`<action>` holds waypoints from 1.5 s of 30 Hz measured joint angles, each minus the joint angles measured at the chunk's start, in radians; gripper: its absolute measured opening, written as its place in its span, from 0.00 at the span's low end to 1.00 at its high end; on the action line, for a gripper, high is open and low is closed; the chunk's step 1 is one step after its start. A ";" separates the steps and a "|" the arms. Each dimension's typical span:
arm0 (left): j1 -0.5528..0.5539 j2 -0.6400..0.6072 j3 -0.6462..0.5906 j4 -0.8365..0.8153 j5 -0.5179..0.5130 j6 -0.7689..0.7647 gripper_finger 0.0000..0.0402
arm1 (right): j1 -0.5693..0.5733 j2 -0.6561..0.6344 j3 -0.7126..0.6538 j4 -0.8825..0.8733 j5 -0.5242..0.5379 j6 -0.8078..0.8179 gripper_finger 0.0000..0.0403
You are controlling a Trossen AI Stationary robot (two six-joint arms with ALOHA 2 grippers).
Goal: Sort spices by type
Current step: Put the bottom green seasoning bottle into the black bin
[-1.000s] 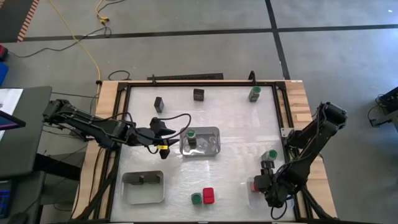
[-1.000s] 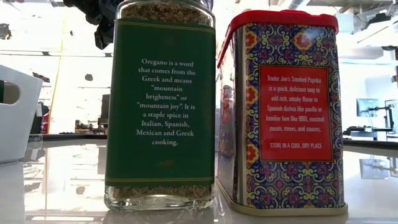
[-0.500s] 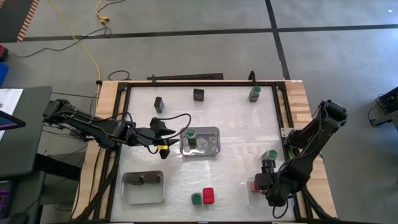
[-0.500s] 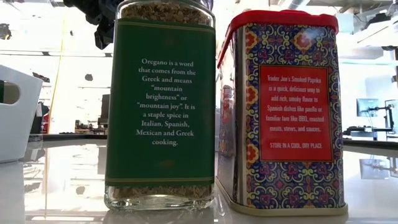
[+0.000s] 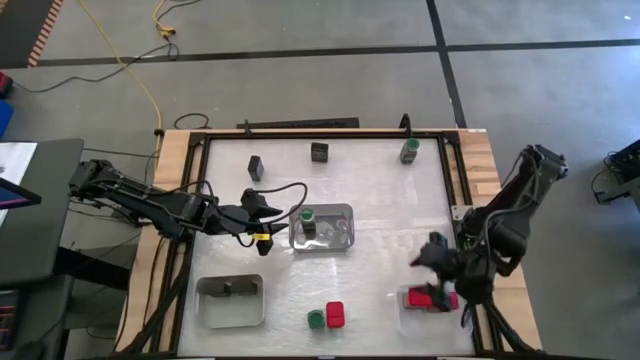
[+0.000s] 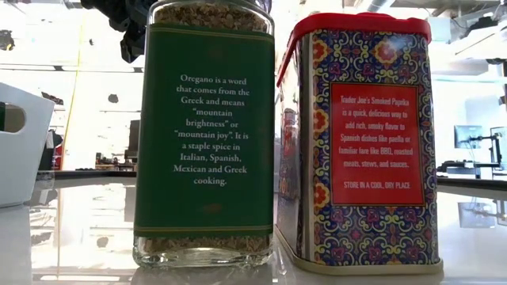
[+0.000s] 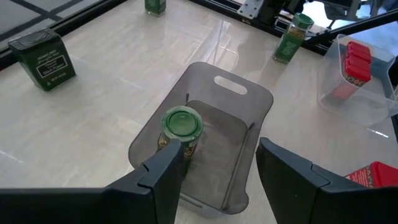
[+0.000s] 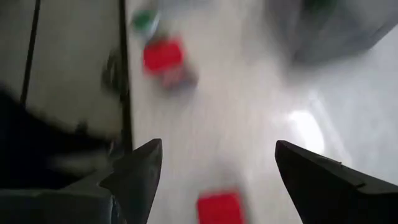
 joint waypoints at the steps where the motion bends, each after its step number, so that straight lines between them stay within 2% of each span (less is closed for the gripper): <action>1: 0.000 0.000 0.000 0.000 0.000 0.000 0.48 | -0.014 -0.006 0.000 0.017 0.049 -0.003 0.84; 4: 0.000 0.000 0.000 0.000 0.000 0.000 0.48 | -0.071 -0.012 0.000 0.106 0.195 -0.037 0.84; 7: 0.000 0.000 0.000 0.000 0.000 -0.002 0.48 | -0.141 0.007 0.000 0.234 0.278 -0.075 0.84; 10: 0.000 0.000 0.000 0.000 0.001 -0.002 0.48 | -0.223 0.040 0.000 0.340 0.277 -0.180 0.84; 14: 0.000 0.000 0.000 -0.024 0.032 0.018 0.48 | -0.312 0.107 0.000 0.428 0.223 -0.273 0.84; 19: 0.000 0.000 0.000 -0.104 0.093 0.029 0.48 | -0.378 0.199 0.010 0.494 0.167 -0.223 0.84; 26: 0.000 0.000 0.000 -0.216 0.116 0.037 0.48 | -0.398 0.325 0.107 0.495 0.163 -0.157 0.84; 31: 0.000 0.000 0.000 -0.233 0.182 0.077 0.48 | -0.397 0.390 0.200 0.363 0.163 -0.093 0.84; 34: 0.000 0.000 0.000 -0.233 0.199 0.073 0.48 | -0.394 0.411 0.260 0.192 0.135 0.062 0.84; 39: 0.000 0.000 0.000 -0.222 0.213 0.047 0.48 | -0.395 0.416 0.327 -0.104 -0.015 0.360 0.84; 45: -0.012 0.000 0.005 -0.180 0.231 0.046 0.48 | -0.355 0.407 0.330 -0.216 -0.049 0.415 0.84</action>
